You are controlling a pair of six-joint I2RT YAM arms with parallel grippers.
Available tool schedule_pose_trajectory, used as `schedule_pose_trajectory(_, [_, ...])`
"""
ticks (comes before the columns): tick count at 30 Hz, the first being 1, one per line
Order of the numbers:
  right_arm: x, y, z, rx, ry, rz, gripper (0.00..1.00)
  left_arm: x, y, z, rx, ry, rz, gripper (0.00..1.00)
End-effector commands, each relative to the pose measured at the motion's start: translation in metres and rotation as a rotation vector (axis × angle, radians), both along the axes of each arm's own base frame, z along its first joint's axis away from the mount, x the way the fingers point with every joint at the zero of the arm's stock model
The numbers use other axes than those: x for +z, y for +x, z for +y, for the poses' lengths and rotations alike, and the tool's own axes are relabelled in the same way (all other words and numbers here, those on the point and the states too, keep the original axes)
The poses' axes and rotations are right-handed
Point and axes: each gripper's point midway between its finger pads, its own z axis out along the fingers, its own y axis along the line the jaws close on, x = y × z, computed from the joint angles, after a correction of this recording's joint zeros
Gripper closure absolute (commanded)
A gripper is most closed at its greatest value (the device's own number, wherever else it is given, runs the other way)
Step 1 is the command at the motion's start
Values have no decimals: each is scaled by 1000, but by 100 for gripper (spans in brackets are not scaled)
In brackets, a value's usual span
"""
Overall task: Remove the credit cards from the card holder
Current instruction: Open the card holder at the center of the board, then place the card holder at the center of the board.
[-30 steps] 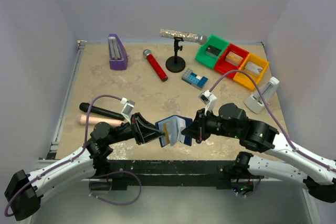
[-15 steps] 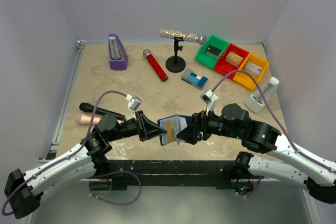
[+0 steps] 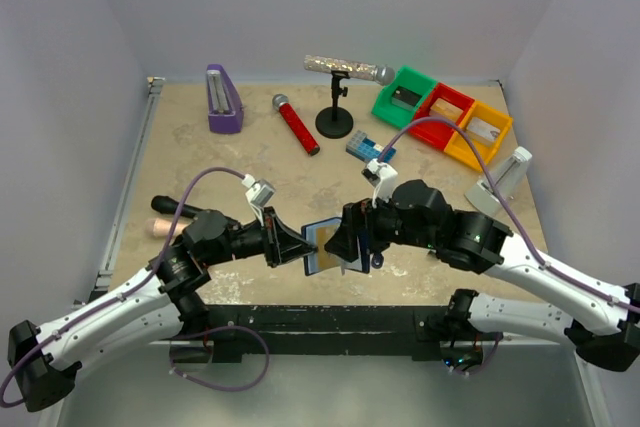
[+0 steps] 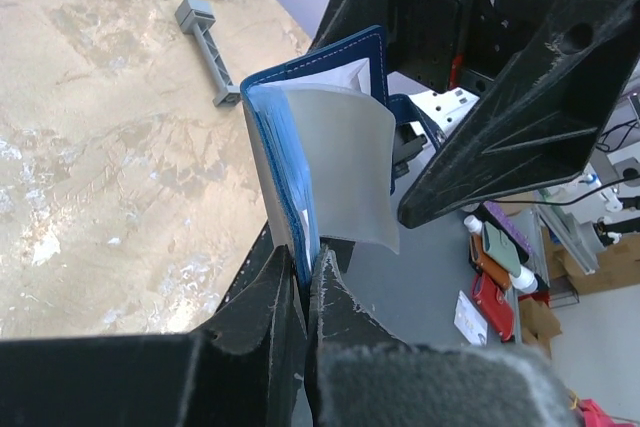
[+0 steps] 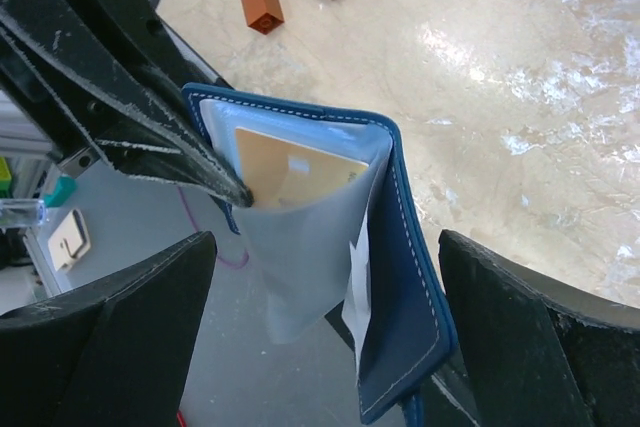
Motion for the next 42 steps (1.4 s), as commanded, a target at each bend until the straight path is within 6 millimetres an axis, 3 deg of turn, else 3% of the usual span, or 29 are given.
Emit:
schedule_pose_trajectory(1, [0, 7, -2, -14, -68, -3, 5, 22, 0, 1, 4, -46, -57, 100])
schedule_pose_trajectory(5, [-19, 12, -9, -46, -121, 5, 19, 17, -1, 5, 13, -45, -62, 100])
schedule_pose_trajectory(10, [-39, 16, -18, -83, -144, 34, 61, 9, -1, 6, 22, -35, -56, 100])
schedule_pose_trajectory(13, [-50, 17, -25, -99, -163, 33, 74, 0, -1, 8, 25, -22, -47, 100])
schedule_pose_trajectory(20, [-68, 16, -44, -132, -199, 17, 69, -31, 1, 13, 59, 4, -5, 100])
schedule_pose_trajectory(27, [-76, 16, -57, -152, -228, 6, 60, -53, 6, 13, 81, 47, 19, 100])
schedule_pose_trajectory(31, [-73, 16, -65, -170, -225, -15, 61, -75, 15, 14, 121, 108, 56, 100])
schedule_pose_trajectory(37, [-54, 14, -34, -66, -66, -73, 66, -98, 28, 8, 136, 79, 124, 100])
schedule_pose_trajectory(42, [-63, 14, 3, 62, -63, -24, 77, -111, 39, -4, 113, 111, 160, 100])
